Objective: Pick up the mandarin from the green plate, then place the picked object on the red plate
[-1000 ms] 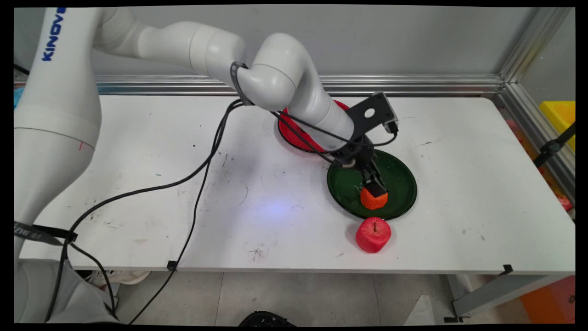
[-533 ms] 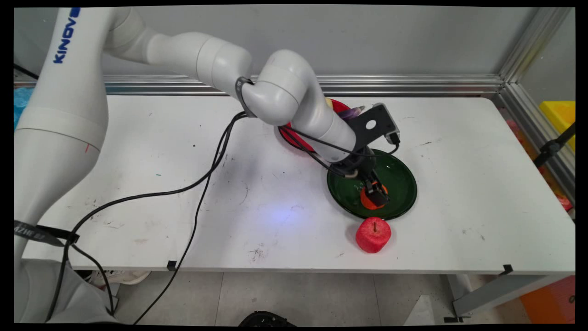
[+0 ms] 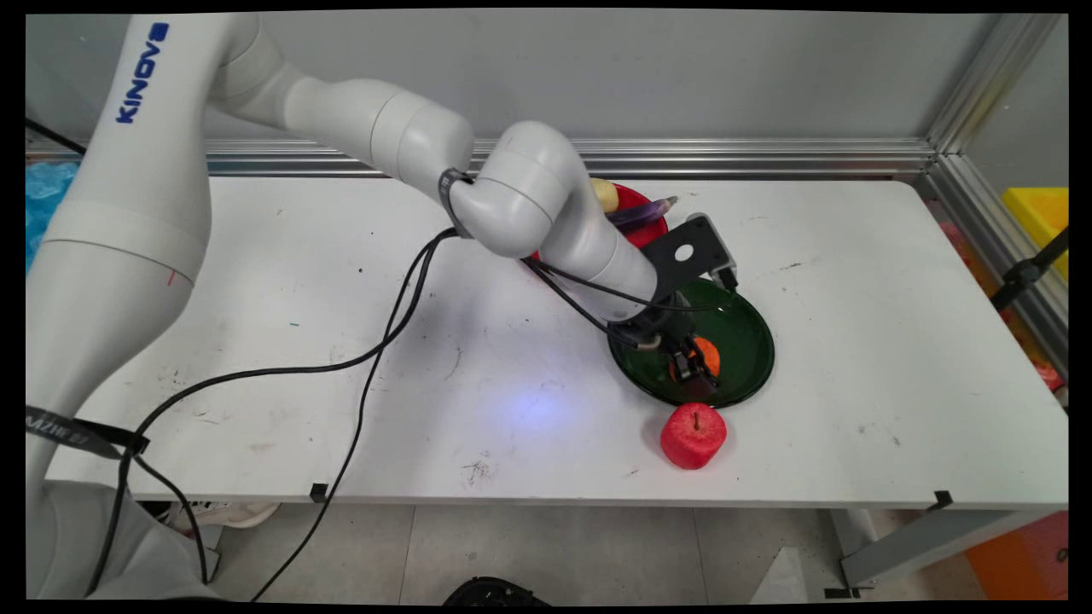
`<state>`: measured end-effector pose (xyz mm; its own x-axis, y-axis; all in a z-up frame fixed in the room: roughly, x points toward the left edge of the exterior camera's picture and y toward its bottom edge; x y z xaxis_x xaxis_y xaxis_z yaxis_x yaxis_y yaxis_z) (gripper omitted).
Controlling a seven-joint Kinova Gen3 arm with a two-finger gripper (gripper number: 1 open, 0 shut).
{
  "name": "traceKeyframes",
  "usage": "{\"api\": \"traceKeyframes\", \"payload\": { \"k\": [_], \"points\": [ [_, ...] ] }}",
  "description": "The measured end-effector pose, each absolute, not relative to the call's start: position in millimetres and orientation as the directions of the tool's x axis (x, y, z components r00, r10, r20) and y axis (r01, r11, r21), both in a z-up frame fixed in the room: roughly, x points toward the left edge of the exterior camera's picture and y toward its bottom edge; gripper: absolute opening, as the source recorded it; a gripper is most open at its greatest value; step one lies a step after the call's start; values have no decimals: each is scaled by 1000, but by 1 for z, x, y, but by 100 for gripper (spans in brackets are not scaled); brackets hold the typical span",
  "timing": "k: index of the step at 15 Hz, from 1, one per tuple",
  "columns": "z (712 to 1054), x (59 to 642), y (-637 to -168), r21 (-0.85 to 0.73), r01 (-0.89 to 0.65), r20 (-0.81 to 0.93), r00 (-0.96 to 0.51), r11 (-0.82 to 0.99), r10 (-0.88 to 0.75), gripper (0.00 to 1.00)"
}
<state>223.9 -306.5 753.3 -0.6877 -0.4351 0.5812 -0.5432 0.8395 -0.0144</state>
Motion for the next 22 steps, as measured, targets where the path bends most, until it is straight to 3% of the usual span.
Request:
{"api": "traceKeyframes", "payload": {
  "k": [1, 11, 22],
  "points": [
    [752, 224, -306, -14, -546, 581, -687, 838, -438, 0],
    [750, 229, -308, -19, -560, 590, -675, 828, -443, 0],
    [810, 271, -332, -29, -574, 636, -642, 819, -428, 0]
  ]
}}
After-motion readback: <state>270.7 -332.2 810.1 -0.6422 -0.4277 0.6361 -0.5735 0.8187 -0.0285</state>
